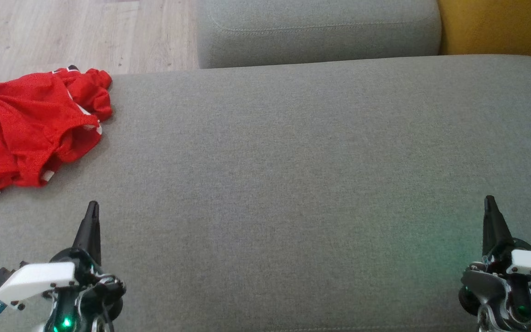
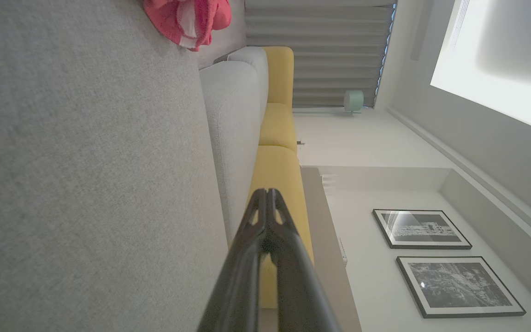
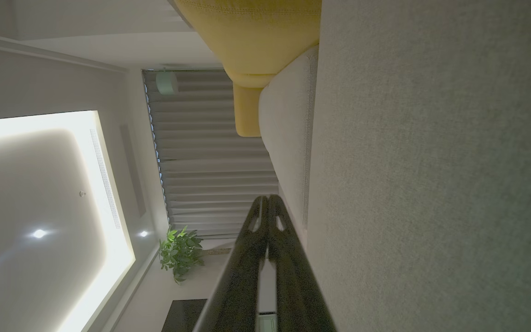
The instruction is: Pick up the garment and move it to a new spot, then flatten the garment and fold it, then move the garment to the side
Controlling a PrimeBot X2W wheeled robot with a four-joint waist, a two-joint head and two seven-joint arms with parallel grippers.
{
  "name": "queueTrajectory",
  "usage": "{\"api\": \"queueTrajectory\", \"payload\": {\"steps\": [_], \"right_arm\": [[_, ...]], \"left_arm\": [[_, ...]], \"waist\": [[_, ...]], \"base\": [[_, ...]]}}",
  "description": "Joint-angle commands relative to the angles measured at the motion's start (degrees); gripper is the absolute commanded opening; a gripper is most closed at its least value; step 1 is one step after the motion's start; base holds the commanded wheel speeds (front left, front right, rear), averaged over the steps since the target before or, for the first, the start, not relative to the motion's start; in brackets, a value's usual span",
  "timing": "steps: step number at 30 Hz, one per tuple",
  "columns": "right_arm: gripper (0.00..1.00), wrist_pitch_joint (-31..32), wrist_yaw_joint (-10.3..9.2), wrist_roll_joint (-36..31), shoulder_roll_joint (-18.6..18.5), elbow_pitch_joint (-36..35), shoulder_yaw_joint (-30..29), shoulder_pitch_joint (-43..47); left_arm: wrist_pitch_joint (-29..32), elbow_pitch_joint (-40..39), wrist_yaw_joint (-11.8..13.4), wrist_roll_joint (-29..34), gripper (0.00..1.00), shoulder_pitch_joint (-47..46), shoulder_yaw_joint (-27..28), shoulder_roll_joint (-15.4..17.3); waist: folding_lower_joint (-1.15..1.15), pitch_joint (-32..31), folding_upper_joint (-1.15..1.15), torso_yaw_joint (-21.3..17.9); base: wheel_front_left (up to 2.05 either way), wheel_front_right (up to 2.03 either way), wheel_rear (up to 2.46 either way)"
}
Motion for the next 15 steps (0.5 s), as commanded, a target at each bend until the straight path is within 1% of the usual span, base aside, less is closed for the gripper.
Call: {"api": "queueTrajectory", "payload": {"steps": [1,8,9,10,11,13,15], "right_arm": [[0.00,0.4,0.39,0.4,-0.4,-2.2,1.2,-3.0],[0.00,0.4,0.39,0.4,-0.4,-2.2,1.2,-3.0],[0.00,0.0,0.00,0.0,0.0,0.0,0.0,0.0],[0.00,0.0,0.00,0.0,0.0,0.0,0.0,0.0],[1.00,0.0,0.00,0.0,0.0,0.4,0.1,0.1],[1.00,0.0,-0.07,0.0,0.1,2.5,0.1,1.2],[1.00,-0.3,-0.06,-0.1,0.1,2.7,0.4,1.5]], "left_arm": [[0.4,-2.1,-0.4,-0.3,0.00,-2.9,2.0,0.5],[0.4,-2.1,-0.4,-0.3,0.00,-2.9,2.0,0.5],[0.0,0.0,0.0,0.0,0.00,0.0,0.0,0.0],[0.0,0.0,0.0,0.0,0.00,0.0,0.0,0.0],[-0.1,0.4,0.0,0.0,1.00,0.1,-0.1,0.0],[-0.1,2.5,0.1,0.0,1.00,1.3,-0.2,-0.3],[-0.4,2.7,0.1,0.1,1.00,1.6,-0.5,-0.4]], "waist": [[0.00,0.0,0.00,0.0],[0.00,0.0,0.00,0.0],[0.00,0.0,0.00,0.0],[0.00,0.0,0.00,0.0],[0.00,0.0,0.00,0.0],[0.00,0.0,0.00,0.0],[0.01,0.0,0.00,0.0]], "base": [[0.00,0.00,0.00],[0.00,0.00,0.00],[0.00,0.00,0.00],[0.00,0.00,0.00],[0.00,0.00,0.00],[0.00,0.00,0.00],[0.00,0.00,0.00]]}}
